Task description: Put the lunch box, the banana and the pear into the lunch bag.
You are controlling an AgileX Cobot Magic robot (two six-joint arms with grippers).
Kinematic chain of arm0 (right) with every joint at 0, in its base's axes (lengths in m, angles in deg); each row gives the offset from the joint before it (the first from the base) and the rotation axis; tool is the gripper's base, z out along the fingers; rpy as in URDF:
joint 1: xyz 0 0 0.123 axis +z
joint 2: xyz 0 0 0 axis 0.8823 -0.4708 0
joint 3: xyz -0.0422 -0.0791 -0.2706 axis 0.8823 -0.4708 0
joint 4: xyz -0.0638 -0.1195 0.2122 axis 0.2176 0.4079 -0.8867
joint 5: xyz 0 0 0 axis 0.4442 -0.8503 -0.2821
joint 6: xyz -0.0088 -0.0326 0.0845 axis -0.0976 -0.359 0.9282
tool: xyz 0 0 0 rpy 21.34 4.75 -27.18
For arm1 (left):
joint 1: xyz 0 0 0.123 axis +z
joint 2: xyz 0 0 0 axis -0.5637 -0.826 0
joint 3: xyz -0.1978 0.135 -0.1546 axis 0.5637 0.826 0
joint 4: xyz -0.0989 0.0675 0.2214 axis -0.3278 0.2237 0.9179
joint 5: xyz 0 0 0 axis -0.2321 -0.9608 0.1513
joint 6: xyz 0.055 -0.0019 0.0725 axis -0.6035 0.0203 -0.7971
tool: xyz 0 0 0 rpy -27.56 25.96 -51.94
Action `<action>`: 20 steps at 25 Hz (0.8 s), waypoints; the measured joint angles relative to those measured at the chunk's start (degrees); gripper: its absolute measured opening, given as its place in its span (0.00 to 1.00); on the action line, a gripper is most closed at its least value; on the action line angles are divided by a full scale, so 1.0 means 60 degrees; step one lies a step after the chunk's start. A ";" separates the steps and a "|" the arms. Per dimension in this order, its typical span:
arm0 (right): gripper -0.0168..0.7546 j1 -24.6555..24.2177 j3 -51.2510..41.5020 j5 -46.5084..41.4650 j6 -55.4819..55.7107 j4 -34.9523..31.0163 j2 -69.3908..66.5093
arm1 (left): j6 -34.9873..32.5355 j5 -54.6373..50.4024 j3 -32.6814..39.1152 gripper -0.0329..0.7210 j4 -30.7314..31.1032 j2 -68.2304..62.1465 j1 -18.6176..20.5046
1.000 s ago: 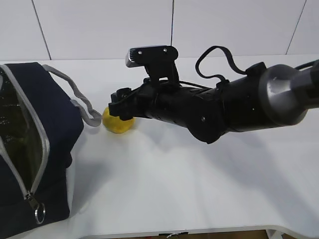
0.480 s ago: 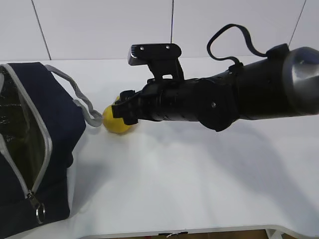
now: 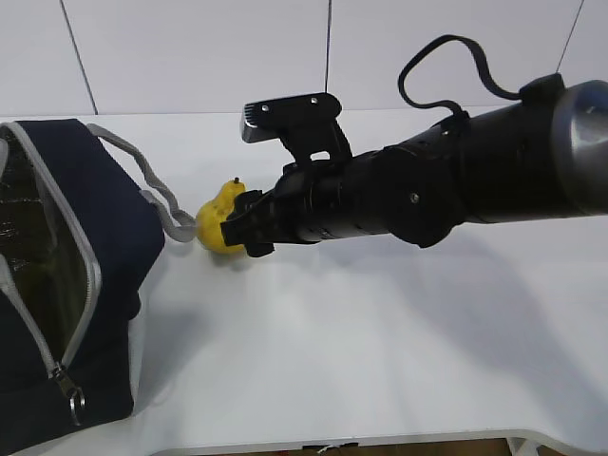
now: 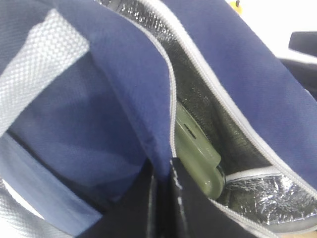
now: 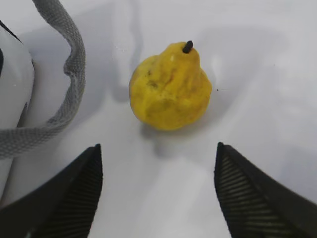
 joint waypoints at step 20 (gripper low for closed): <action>0.77 0.0000 0.0000 0.3622 0.0000 -0.0786 -0.1036 | -0.0006 0.0000 0.0000 0.03 -0.0022 0.0000 0.0000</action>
